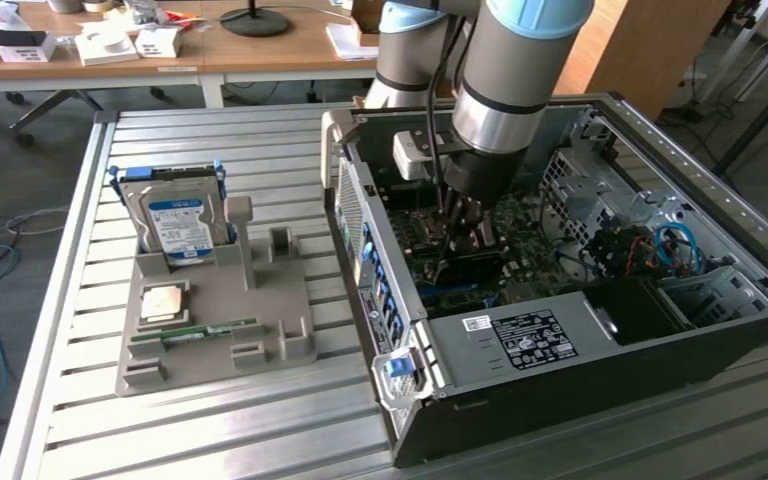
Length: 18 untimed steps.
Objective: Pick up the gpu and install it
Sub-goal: 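Press down on the gpu until it lock into place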
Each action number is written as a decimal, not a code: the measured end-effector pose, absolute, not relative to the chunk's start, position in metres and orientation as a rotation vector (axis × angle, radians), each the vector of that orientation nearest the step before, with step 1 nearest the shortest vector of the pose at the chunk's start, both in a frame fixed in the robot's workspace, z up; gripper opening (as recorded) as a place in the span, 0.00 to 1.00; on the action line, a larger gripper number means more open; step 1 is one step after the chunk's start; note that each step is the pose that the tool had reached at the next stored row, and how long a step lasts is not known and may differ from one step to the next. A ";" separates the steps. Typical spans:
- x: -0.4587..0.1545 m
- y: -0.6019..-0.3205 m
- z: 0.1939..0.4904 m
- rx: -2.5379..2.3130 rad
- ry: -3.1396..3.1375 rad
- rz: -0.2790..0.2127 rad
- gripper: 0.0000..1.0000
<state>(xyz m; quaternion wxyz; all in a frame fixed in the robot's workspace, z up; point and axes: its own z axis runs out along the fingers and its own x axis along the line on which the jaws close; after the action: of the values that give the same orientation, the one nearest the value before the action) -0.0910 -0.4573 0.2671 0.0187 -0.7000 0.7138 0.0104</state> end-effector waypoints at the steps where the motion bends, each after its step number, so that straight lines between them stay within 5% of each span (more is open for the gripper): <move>1: -0.091 -0.457 0.268 -2.174 2.216 0.032 0.11; 18: -0.091 -0.462 0.270 -2.171 2.214 0.034 0.11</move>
<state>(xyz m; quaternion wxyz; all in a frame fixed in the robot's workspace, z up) -0.0910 -0.4622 0.2698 0.0203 -0.7000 0.7138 0.0109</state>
